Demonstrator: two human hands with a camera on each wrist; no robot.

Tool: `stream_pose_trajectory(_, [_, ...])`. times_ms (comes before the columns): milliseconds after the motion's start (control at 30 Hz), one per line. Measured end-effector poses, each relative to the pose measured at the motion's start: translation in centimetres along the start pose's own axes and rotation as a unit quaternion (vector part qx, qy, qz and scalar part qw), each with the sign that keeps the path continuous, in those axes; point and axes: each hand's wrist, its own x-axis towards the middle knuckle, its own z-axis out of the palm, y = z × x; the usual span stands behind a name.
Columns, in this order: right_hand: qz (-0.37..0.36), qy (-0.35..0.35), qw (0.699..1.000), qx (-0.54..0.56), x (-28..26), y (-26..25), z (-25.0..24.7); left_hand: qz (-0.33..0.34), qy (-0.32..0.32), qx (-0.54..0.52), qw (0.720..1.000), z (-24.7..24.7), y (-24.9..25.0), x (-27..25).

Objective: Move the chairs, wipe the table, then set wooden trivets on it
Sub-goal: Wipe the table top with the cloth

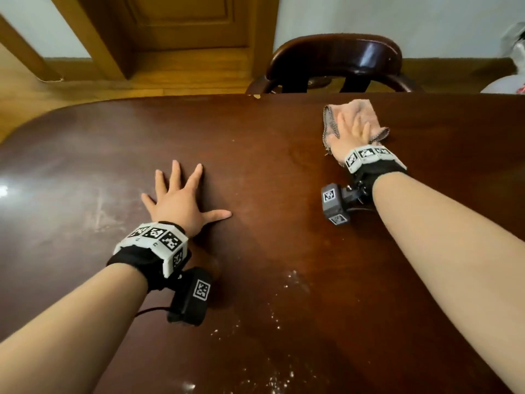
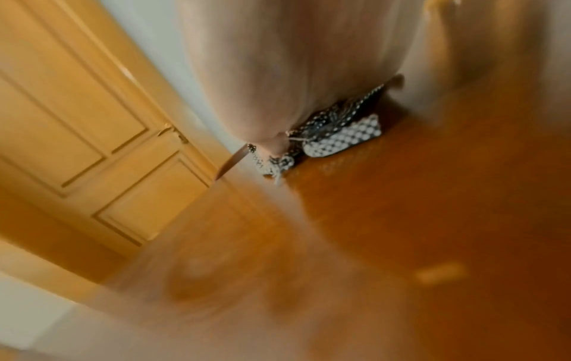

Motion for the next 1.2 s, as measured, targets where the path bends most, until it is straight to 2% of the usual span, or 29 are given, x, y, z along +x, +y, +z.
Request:
stream_pose_trajectory(67, [-0.052,-0.004,0.998,-0.018,0.0,-5.3,1.0,0.003,0.005,-0.003,1.0,0.3,-0.1,0.1])
stream_pose_trajectory(167, [-0.184,-0.017,0.982,-0.041,-3.2,-12.9,4.0,0.008,0.006,-0.008,1.0,0.3,-0.2,0.4])
stream_pose_trajectory(233, [-0.271,-0.041,0.96,-0.063,-7.4,-15.0,6.4,0.012,0.0,-0.015,1.0,0.1,-0.5,0.0])
stream_pose_trajectory(300, [-0.324,-0.052,0.941,-0.085,-10.4,-13.5,8.1,0.015,-0.002,-0.019,1.0,-0.1,-1.0,-0.3])
stream_pose_trajectory(400, [-0.293,-0.042,0.952,-0.072,-12.1,-8.1,8.4,-0.015,-0.008,-0.009,1.0,-0.5,-2.7,-1.6])
stream_pose_trajectory(500, [-0.174,-0.009,0.984,-0.023,-11.1,-3.7,6.9,-0.062,-0.019,-0.012,0.998,-0.5,-4.5,-2.8])
stream_pose_trajectory(600, [-0.058,0.008,0.998,0.007,-8.3,-3.3,4.9,-0.069,-0.018,-0.012,0.997,0.0,-5.4,-3.1])
stream_pose_trajectory(667, [-0.024,0.009,1.0,0.012,-6.3,-5.5,4.1,-0.066,-0.012,-0.014,0.998,0.4,-5.3,-3.0])
stream_pose_trajectory(733, [-0.042,0.004,0.999,-0.002,-4.8,-9.3,4.0,-0.068,-0.005,-0.013,0.998,0.6,-5.2,-3.0])
stream_pose_trajectory(833, [-0.141,-0.013,0.99,-0.012,-4.2,-16.5,5.1,-0.069,-0.001,-0.016,0.998,0.7,-5.1,-2.7])
stream_pose_trajectory(900, [-0.221,-0.031,0.975,-0.023,-5.9,-20.4,6.7,-0.064,0.0,-0.02,0.998,0.7,-5.4,-2.6])
stream_pose_trajectory(967, [-0.293,-0.056,0.952,-0.065,-8.8,-22.1,8.5,-0.058,0.0,-0.03,0.998,0.6,-5.7,-2.5])
stream_pose_trajectory(1033, [-0.336,-0.063,0.935,-0.093,-11.4,-20.9,10.0,-0.056,0.002,-0.033,0.998,0.6,-5.8,-2.6])
stream_pose_trajectory(1100, [-0.342,-0.056,0.933,-0.1,-12.8,-17.3,10.3,-0.059,0.004,-0.033,0.998,0.7,-5.7,-3.0])
stream_pose_trajectory(1200, [-0.253,-0.032,0.965,-0.066,-12.4,-9.6,9.0,-0.059,0.002,-0.03,0.998,1.1,-6.0,-4.3])
